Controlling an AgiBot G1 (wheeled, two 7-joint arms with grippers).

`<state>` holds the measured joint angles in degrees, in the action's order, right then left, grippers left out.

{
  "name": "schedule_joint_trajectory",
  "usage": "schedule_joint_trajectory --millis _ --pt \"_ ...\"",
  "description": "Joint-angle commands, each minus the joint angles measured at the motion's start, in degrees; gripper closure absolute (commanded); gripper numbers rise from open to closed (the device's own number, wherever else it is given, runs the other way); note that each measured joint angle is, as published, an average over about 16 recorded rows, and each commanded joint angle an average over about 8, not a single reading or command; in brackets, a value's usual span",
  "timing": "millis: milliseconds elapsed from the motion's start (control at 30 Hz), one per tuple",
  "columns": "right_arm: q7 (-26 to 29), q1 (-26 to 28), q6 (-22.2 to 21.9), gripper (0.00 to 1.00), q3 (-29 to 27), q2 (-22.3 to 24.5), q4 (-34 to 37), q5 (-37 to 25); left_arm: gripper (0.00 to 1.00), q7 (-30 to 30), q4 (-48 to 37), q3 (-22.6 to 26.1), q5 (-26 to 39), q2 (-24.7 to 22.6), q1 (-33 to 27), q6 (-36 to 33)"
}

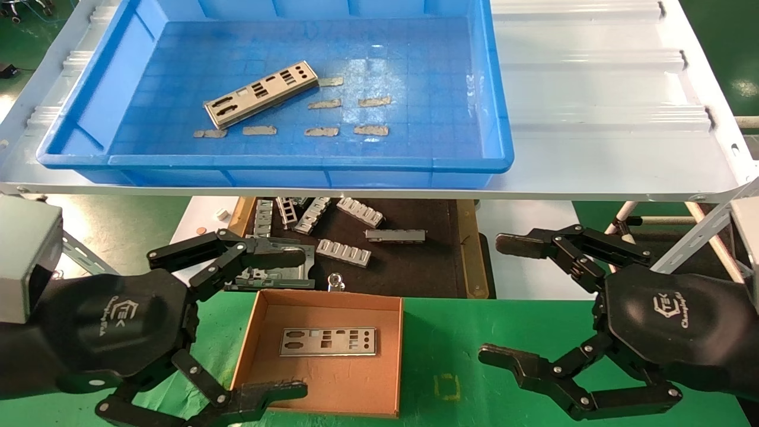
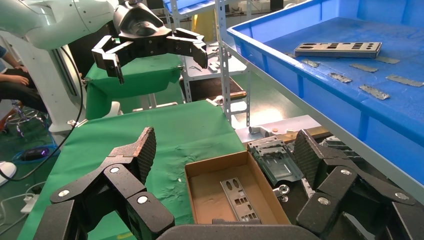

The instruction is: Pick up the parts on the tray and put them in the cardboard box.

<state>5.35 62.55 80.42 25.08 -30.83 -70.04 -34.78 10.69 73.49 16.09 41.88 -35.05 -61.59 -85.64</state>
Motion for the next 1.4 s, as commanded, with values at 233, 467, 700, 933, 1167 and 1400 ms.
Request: schedule_joint_trajectory --millis 233,467,700,933,1167,1400 --pt "0.0 0.0 0.0 0.0 0.0 0.0 0.0 0.0 0.0 0.0 0.0 0.0 0.0 0.0 0.0 0.0" --pt "0.0 0.0 0.0 0.1 0.0 0.0 0.0 0.0 0.0 0.0 0.0 0.0 0.0 0.0 0.0 0.0" --pt "0.0 0.0 0.0 0.94 0.0 0.0 0.0 0.0 0.0 0.14 -0.23 -0.06 -0.03 -0.1 -0.14 0.3" --pt "0.0 0.0 0.0 1.0 0.0 0.0 0.0 0.0 0.0 0.86 -4.4 0.16 1.43 -2.7 -3.91 3.97" --pt "0.0 0.0 0.0 1.0 0.0 0.0 0.0 0.0 0.0 -0.17 -14.93 2.5 7.81 -8.91 -14.39 9.03" --pt "0.0 0.0 0.0 1.0 0.0 0.0 0.0 0.0 0.0 -2.57 -28.18 6.54 16.67 -14.22 -26.17 11.46"
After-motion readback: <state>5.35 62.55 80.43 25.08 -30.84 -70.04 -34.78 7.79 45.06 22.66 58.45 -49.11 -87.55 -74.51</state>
